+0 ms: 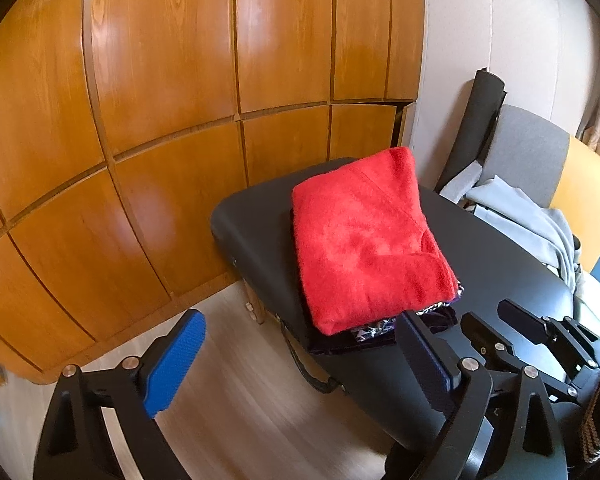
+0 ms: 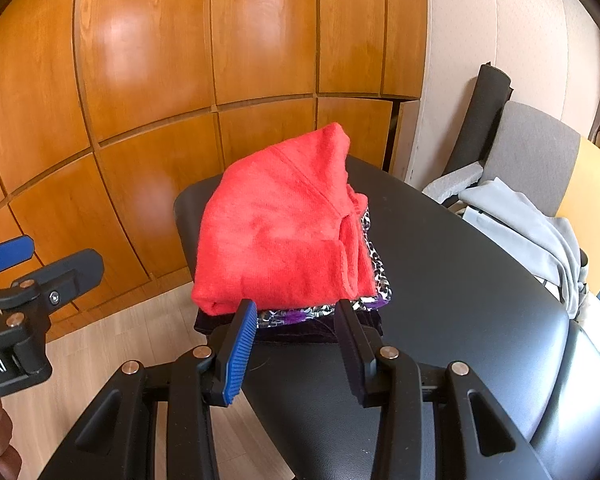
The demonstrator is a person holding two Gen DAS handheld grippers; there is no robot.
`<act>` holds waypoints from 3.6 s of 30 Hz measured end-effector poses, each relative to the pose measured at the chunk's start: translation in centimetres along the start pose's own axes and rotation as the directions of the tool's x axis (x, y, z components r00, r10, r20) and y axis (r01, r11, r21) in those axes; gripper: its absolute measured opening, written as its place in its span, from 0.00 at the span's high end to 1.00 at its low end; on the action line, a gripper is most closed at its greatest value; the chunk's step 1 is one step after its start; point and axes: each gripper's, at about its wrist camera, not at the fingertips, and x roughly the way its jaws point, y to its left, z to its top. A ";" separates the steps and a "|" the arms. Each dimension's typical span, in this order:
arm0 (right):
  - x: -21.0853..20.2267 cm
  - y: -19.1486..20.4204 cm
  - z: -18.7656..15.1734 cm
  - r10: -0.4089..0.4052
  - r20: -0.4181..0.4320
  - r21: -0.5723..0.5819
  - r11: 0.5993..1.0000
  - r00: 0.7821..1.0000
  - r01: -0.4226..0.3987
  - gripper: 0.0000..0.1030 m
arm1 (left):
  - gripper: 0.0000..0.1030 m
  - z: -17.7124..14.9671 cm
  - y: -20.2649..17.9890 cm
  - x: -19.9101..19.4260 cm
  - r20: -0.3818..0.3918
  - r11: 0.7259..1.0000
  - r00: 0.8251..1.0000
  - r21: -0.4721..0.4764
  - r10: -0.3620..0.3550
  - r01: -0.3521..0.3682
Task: Fold clothes
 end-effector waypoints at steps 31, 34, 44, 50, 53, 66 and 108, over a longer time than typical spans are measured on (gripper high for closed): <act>0.5 -0.3 -0.8 0.000 -0.017 0.017 1.000 1.000 0.000 0.61 | 0.00 0.0 0.4 -0.1 -0.025 0.995 0.995 -0.033 -0.094 0.093; 0.4 -0.4 -0.9 -0.003 -0.017 0.018 1.000 1.000 0.003 0.61 | 0.00 0.0 0.4 -0.2 -0.023 0.995 0.995 -0.030 -0.093 0.093; 0.4 -0.6 -1.0 -0.002 -0.020 0.016 1.000 1.000 0.003 0.61 | 0.00 0.4 0.2 -0.6 -0.015 0.994 0.994 -0.028 -0.111 0.110; 0.3 -0.7 -1.0 -0.007 -0.015 0.016 1.000 1.000 0.007 0.61 | 0.00 0.5 0.1 -0.7 -0.015 0.994 0.994 -0.025 -0.110 0.110; 0.1 -0.8 -1.0 -0.008 -0.012 0.017 1.000 1.000 0.009 0.61 | 0.00 0.4 -0.1 -0.8 -0.008 0.995 0.995 -0.015 -0.095 0.095; -0.3 -0.6 -0.8 -0.019 0.002 0.004 1.000 1.000 0.019 0.61 | 0.00 0.2 0.1 -1.1 0.014 0.999 0.999 -0.010 -0.032 0.032; -0.5 0.0 -1.0 -0.009 0.005 -0.011 1.000 1.000 0.009 0.61 | 0.01 0.2 0.4 -0.8 -0.019 0.998 0.998 -0.024 -0.063 0.063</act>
